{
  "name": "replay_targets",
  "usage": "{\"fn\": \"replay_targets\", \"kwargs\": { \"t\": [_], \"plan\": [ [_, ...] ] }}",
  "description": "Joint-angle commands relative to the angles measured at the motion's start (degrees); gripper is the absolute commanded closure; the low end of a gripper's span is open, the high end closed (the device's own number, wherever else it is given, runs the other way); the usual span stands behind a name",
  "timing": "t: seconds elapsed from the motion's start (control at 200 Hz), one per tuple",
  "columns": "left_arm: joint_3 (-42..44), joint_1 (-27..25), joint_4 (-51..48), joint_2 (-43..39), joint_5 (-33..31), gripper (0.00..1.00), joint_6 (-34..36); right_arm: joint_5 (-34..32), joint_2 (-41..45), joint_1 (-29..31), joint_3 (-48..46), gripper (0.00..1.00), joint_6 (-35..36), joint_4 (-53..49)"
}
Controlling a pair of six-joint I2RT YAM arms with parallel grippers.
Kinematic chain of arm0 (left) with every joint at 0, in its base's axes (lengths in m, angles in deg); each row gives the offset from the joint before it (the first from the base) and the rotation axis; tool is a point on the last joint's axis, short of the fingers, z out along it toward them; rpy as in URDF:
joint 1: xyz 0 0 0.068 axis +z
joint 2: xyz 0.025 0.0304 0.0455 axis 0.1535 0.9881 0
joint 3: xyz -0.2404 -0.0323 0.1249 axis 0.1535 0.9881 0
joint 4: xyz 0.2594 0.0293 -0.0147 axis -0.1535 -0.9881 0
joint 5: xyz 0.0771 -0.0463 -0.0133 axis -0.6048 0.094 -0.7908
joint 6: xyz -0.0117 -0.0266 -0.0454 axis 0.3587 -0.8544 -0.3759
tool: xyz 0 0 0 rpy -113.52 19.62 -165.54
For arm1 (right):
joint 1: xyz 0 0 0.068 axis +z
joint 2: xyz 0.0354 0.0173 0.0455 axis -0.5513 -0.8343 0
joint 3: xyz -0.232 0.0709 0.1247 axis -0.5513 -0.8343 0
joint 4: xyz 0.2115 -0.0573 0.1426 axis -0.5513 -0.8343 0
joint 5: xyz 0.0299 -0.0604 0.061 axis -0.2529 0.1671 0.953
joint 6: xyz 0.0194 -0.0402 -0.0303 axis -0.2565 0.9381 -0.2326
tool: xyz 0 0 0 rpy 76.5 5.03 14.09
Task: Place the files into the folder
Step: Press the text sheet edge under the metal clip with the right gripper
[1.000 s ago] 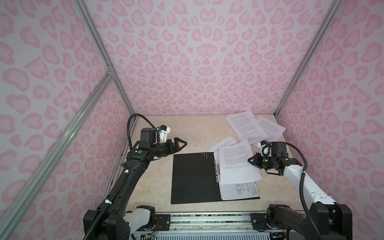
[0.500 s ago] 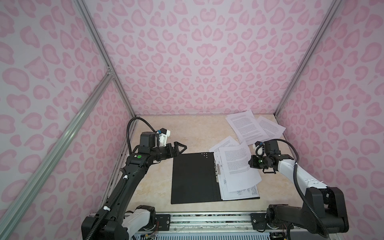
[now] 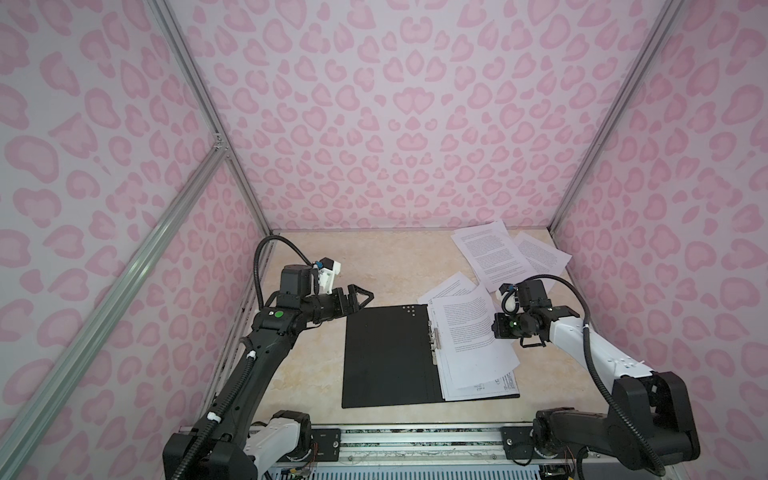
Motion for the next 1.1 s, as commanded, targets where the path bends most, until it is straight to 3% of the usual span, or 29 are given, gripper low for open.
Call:
{"fn": "replay_targets", "kwargs": {
  "t": [0.0,0.555,1.095],
  "plan": [
    [0.07,0.0,1.04,-0.36,0.0,0.02,0.42,-1.64,0.57,1.14,-0.02,1.0,-1.77,-2.36],
    [0.32,-0.01,1.35,-0.89,0.09,0.02,0.2,-6.4,-0.3,6.35,0.0,1.0,-4.12,-3.77],
    [0.29,0.03,1.37,-0.71,0.09,0.02,-0.15,-5.56,-0.01,6.99,-1.17,1.0,-7.81,-3.27]
  ]
}}
